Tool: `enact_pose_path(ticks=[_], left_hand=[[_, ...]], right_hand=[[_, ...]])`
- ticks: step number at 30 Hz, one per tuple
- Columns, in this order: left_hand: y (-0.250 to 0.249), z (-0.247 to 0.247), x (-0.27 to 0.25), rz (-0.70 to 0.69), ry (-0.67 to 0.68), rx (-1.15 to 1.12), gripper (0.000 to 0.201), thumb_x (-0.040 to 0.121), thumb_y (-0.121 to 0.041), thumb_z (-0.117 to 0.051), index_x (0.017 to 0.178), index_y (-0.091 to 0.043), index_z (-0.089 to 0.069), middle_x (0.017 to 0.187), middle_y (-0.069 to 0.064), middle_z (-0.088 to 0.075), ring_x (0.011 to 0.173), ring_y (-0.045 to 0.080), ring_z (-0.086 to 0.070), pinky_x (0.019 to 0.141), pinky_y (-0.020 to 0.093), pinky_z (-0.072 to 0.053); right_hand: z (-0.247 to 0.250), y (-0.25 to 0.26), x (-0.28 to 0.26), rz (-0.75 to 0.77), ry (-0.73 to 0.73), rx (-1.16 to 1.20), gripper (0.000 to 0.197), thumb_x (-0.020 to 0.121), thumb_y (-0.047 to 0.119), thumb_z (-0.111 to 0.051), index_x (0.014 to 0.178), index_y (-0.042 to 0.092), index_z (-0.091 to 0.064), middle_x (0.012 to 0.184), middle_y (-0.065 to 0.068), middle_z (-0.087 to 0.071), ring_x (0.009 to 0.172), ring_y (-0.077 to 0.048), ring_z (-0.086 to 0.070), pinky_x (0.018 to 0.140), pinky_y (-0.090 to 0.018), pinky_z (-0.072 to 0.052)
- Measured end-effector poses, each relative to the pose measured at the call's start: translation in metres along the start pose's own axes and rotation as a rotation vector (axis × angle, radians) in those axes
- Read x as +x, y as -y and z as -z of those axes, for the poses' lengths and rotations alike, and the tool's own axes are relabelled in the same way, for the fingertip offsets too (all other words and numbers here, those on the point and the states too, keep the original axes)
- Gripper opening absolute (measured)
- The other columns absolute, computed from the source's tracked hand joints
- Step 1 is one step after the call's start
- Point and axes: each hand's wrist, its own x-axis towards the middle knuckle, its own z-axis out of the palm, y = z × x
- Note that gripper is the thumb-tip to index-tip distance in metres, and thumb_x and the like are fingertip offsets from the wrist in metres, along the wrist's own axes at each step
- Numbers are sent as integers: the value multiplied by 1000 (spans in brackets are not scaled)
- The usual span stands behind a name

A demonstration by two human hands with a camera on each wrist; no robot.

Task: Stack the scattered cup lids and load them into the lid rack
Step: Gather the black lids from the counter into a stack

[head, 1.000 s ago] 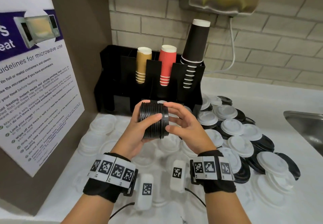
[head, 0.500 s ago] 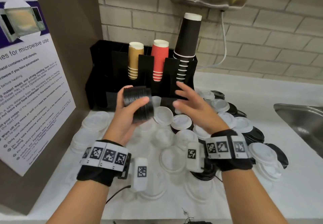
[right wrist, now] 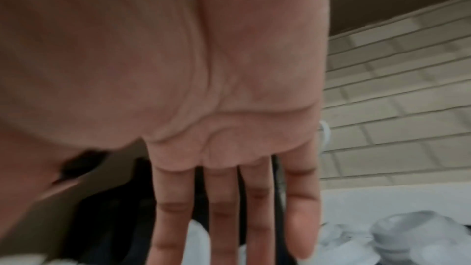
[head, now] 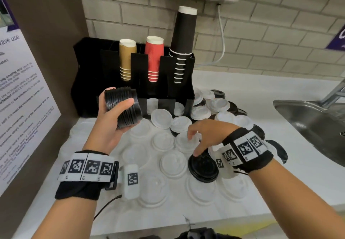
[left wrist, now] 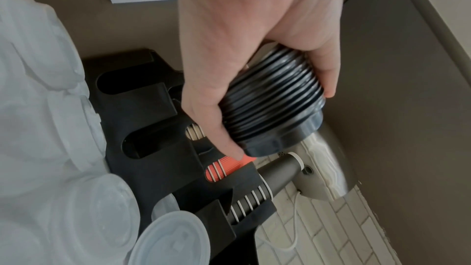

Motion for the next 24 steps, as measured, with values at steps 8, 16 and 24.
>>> enact_pose_path(ticks=[8,16,24], left_hand=[[16,-20,-5,73,70,31,65,56,-34,-83,113,-43,-54,122,0,-62,105,22,-67,72,41,-57],[31,-41,-9,144,120,25,60,69,-24,-77,121,-37,-51,117,-4,-64,105,20,-67,74,43,-58],[38,-49,-16,192,137,37,48,68,-24,-78,107,-44,-58,123,3,-61,112,28,-62,75,45,-59]], right_hand=[[-52,7,-12,9,61,-539,88,56,44,-86,126,24,-36,118,-4,-52,112,-25,-42,80,-36,-29],[-57,-6,-18,66,4,-290,91,58,46,-80,133,34,-30,121,2,-43,110,-21,-37,91,-37,-32],[-28,-26,-13,109,-209,424,71,65,26,-83,120,37,-39,115,3,-40,109,-15,-47,89,-24,-45]])
